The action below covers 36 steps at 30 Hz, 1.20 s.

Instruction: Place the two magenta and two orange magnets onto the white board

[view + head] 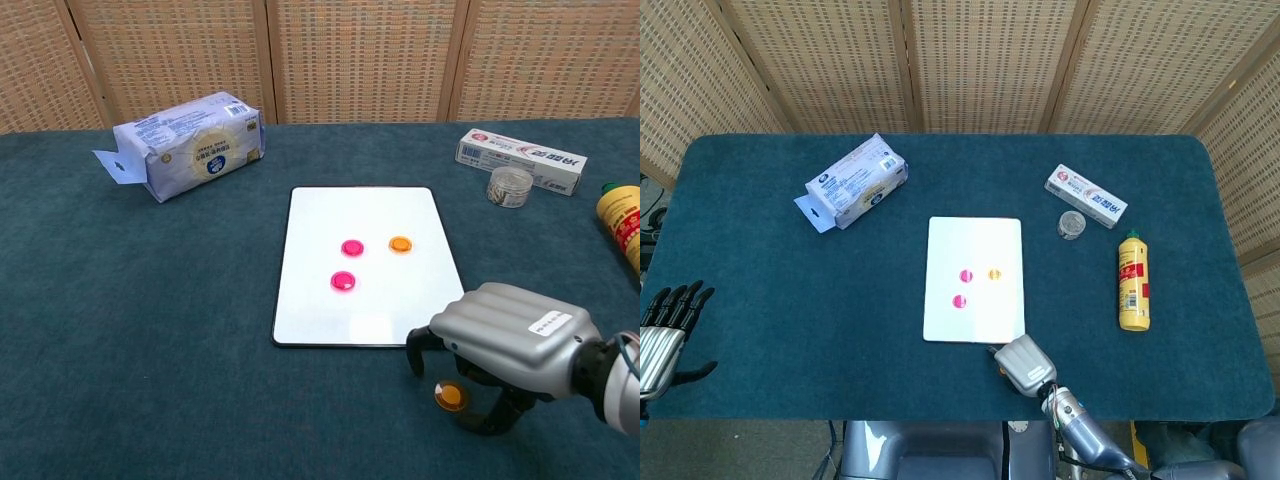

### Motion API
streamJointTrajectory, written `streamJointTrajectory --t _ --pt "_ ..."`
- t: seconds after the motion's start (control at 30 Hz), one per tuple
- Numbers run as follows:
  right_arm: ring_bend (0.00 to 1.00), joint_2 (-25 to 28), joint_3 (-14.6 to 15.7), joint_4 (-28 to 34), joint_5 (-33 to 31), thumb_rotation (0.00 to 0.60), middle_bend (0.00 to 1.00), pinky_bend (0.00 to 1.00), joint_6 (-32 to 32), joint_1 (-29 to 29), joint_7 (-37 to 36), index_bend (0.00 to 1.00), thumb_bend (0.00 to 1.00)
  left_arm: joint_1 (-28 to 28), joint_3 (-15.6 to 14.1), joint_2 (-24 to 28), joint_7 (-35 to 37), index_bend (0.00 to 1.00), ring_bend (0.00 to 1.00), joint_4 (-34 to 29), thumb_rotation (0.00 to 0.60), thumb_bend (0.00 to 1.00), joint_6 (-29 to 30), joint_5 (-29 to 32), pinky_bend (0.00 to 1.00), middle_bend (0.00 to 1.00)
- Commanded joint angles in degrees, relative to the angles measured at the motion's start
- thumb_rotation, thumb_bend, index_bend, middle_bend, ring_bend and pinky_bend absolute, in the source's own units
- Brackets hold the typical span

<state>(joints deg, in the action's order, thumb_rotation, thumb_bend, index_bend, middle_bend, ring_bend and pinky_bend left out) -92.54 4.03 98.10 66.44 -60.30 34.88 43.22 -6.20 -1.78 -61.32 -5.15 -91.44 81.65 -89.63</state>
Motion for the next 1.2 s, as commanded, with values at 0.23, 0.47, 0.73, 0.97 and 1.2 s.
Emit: streamJointTrajectory --t 0.23,0.47,0.73,0.97,1.2 --pt "0.93 -0.1 -0.2 -0.4 -0.5 0.6 0.96 1.0 0.2 -0.2 0.4 0.38 0.34 0.0 0.0 0.2 0.3 0.0 0.0 0.0 0.6 0.0 0.0 0.1 0.0 0.0" --pt "0.93 -0.2 0.0 -1.2 0.0 0.6 0.96 1.0 0.5 -0.7 -0.6 0.43 0.36 -0.1 0.0 0.1 0.2 0.0 0.0 0.0 0.6 0.0 -0.1 0.0 0.0 0.0" --pt "0.93 -0.1 -0.2 -1.3 -0.6 0.6 0.96 1.0 0.9 -0.8 -0.6 0.48 0.4 -0.1 0.0 0.1 0.0 0.0 0.0 -0.1 0.6 0.0 -0.3 0.2 0.0 0.0" --pt "0.93 0.0 -0.4 -0.8 -0.3 0.6 0.96 1.0 1.0 -1.1 -1.5 0.5 0.4 -0.1 0.0 0.1 0.0 0.0 0.0 -0.2 0.6 0.0 -0.3 0.1 0.0 0.0" --pt "0.93 0.6 -1.4 0.2 -0.1 0.6 0.96 1.0 0.8 -1.0 -2.8 0.5 0.4 -0.1 0.0 0.1 -0.1 0.0 0.0 -0.1 0.6 0.0 -0.3 0.2 0.0 0.0"
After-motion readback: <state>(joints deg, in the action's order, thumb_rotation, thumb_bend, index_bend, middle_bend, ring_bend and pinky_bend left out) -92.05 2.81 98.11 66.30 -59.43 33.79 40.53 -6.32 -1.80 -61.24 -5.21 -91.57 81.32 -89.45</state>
